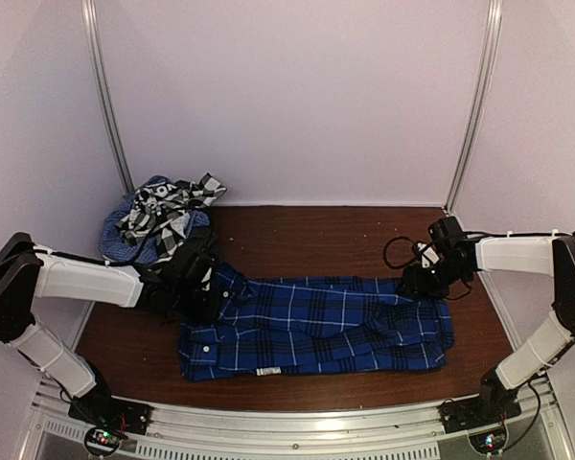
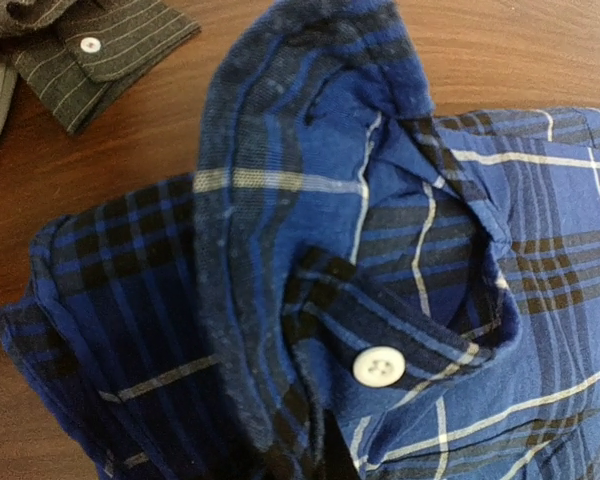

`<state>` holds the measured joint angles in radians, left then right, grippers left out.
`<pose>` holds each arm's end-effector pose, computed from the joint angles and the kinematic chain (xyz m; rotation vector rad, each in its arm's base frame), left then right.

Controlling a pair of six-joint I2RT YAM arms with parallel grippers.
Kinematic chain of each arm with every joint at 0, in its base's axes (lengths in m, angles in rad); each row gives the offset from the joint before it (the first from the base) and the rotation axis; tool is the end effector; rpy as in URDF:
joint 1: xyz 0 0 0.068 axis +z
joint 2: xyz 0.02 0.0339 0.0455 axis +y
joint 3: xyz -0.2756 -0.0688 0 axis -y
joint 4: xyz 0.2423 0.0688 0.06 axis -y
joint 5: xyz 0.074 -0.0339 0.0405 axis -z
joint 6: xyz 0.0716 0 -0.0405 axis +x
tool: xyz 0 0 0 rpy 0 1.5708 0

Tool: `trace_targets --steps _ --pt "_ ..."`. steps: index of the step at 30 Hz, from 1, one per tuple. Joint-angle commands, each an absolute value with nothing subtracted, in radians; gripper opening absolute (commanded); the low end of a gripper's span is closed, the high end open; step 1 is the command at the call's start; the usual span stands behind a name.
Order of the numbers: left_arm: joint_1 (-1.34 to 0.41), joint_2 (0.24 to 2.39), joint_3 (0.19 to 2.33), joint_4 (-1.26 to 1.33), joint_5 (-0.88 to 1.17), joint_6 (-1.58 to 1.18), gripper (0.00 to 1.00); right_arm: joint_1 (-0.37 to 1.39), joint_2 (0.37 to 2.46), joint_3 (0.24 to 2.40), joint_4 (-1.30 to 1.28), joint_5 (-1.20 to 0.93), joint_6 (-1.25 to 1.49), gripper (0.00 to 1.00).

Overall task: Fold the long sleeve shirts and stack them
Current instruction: Fold the sleeve at the center of the board, then rotate the rectangle-folded shirt at the center of the board.

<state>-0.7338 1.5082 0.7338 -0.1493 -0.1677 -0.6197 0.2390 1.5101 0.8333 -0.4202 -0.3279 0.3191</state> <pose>0.2346 -0.1954 0.1466 0.0726 2.5120 -0.3629 0.2806 0.0921 0.1574 0.0004 2.7138 0.6116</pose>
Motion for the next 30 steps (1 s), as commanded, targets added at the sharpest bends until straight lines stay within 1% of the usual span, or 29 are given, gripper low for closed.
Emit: trace_targets --steps 1,2,4,6,8,13,16,19,23,25,30 --pt "-0.724 1.538 0.712 -0.105 -0.198 -0.625 0.11 0.232 1.485 0.862 -0.441 -0.316 0.304 0.67" --pt "-0.724 1.54 0.713 -0.099 -0.188 -0.622 0.17 0.232 1.484 0.864 -0.444 -0.315 0.302 0.67" --pt "-0.724 1.537 0.717 -0.088 -0.175 -0.617 0.27 0.232 1.479 0.865 -0.443 -0.316 0.301 0.67" --pt "-0.724 1.525 0.726 -0.081 -0.169 -0.61 0.33 0.234 1.465 0.865 -0.446 -0.315 0.299 0.67" --pt "-0.724 1.504 0.741 -0.089 -0.178 -0.606 0.41 0.237 1.444 0.867 -0.448 -0.317 0.3 0.67" --pt "-0.724 1.431 0.784 -0.141 -0.237 -0.606 0.67 0.267 1.379 0.859 -0.449 -0.316 0.313 0.66" --pt "-0.724 1.386 0.796 -0.143 -0.222 -0.596 0.81 0.318 1.358 0.852 -0.435 -0.316 0.331 0.66" --pt "-0.725 1.368 0.787 -0.067 -0.104 -0.566 0.85 0.382 1.362 0.847 -0.398 -0.312 0.347 0.66" --pt "-0.727 1.411 0.788 0.033 0.069 -0.541 0.85 0.474 1.426 0.853 -0.366 -0.292 0.365 0.65" --pt "-0.728 1.441 0.788 0.072 0.136 -0.532 0.85 0.488 1.46 0.852 -0.352 -0.286 0.378 0.64" --pt "-0.732 1.526 0.792 0.108 0.196 -0.521 0.85 0.494 1.555 0.845 -0.344 -0.26 0.408 0.64"
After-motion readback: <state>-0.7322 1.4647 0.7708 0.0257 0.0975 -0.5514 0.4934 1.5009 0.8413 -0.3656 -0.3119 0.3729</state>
